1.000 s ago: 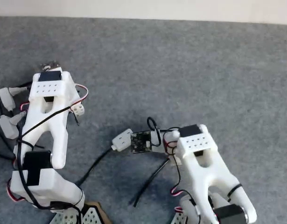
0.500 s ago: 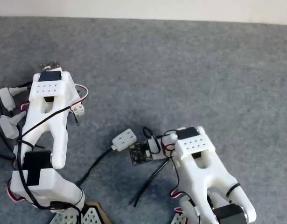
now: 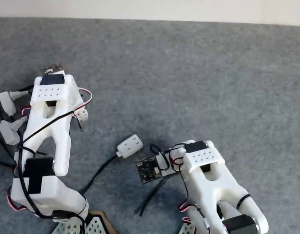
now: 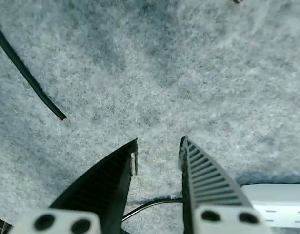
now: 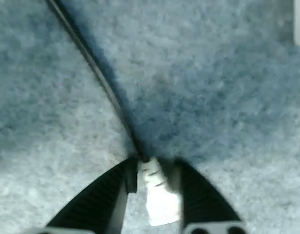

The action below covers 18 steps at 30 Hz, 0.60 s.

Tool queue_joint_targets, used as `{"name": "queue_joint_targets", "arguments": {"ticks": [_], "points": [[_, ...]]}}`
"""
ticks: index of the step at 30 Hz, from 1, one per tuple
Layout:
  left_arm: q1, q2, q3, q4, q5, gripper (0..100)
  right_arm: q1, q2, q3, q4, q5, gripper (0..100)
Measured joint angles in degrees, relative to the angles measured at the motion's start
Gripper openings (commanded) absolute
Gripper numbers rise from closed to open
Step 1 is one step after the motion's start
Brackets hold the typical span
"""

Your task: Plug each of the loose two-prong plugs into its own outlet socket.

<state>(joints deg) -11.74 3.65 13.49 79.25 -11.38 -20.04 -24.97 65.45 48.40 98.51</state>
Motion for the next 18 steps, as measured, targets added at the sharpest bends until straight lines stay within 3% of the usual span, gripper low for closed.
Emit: {"name": "queue_joint_targets", "arguments": {"ticks": [6,14,18], "points": [[0.0,0.0,0.0,0.0,0.0,15,1.32,0.0,0.18,-0.18,-1.67,0.5],[0.0,0.0,0.0,0.0,0.0,15,10.73,0.18,-10.46,-0.62,-24.62,0.5],[0.0,0.0,0.0,0.0,0.0,15,13.45,0.35,-20.04,5.19,-33.93,0.5]]}}
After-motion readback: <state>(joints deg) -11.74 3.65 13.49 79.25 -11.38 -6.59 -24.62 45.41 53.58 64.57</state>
